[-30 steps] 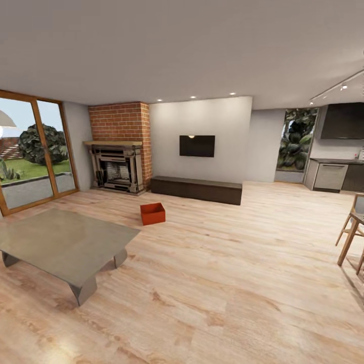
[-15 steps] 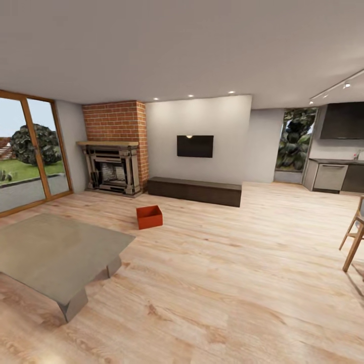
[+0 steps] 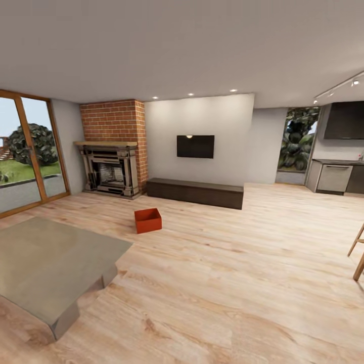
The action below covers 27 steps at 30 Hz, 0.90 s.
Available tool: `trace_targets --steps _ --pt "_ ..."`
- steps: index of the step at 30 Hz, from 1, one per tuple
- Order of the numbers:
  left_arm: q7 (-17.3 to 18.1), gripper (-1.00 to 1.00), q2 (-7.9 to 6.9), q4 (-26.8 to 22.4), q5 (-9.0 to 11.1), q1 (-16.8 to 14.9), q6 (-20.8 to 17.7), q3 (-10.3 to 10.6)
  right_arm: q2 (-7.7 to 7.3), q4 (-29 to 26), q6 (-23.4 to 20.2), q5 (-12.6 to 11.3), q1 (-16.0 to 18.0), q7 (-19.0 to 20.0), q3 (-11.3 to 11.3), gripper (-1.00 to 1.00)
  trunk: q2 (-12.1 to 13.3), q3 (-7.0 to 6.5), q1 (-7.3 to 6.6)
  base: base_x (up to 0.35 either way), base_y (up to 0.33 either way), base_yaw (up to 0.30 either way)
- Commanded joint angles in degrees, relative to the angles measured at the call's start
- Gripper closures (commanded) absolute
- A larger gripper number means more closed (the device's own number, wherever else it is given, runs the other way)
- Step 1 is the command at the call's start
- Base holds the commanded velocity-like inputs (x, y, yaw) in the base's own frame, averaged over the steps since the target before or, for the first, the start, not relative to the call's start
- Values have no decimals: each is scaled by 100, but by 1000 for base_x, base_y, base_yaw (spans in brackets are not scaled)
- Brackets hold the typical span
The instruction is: Move the two storage containers from the living room to the garage. In the garage, place one container on the floor and stack the other container on top of it (either order is fine).
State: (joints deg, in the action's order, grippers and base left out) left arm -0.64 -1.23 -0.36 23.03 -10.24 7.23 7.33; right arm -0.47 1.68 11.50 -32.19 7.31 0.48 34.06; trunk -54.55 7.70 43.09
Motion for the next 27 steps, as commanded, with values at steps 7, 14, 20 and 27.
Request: trace_targets --steps 7,14,20,27 --pt "-7 -100 0 4 43 -4 16 49 3 16 27 -42 7 5 48 -100 -5 8 4 322 0 0" --pt "-7 -100 0 4 43 -4 16 49 3 16 27 -42 7 5 48 -100 -5 8 4 322 0 0" --pt "-7 -100 0 2 43 -5 16 49 3 16 9 -42 7 0 49 -100 -5 8 4 322 0 0" --pt "-7 -100 5 6 43 -4 12 49 4 16 -8 -42 7 -4 54 -100 -5 8 4 322 0 0"
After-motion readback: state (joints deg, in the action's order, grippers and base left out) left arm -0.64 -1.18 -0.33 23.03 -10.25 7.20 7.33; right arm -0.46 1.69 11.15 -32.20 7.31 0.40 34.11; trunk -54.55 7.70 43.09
